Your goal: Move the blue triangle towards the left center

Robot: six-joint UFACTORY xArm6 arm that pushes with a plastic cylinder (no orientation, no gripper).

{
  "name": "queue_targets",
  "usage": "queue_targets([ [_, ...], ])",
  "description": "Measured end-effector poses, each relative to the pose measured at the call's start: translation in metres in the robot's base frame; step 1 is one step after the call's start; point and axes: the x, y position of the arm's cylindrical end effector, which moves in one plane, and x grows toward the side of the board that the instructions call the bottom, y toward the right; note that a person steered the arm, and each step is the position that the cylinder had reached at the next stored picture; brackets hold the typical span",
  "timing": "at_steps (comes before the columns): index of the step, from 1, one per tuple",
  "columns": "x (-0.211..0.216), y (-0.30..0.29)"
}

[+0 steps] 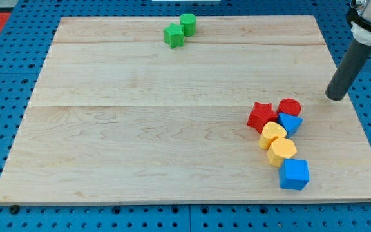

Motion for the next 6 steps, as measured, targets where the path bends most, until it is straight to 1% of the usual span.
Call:
queue_targets([
  [2,0.027,-0.035],
  [3,0.057,0.010],
  [4,0.096,0.005],
  [5,0.087,-0.033],
  [6,0.070,-0.052],
])
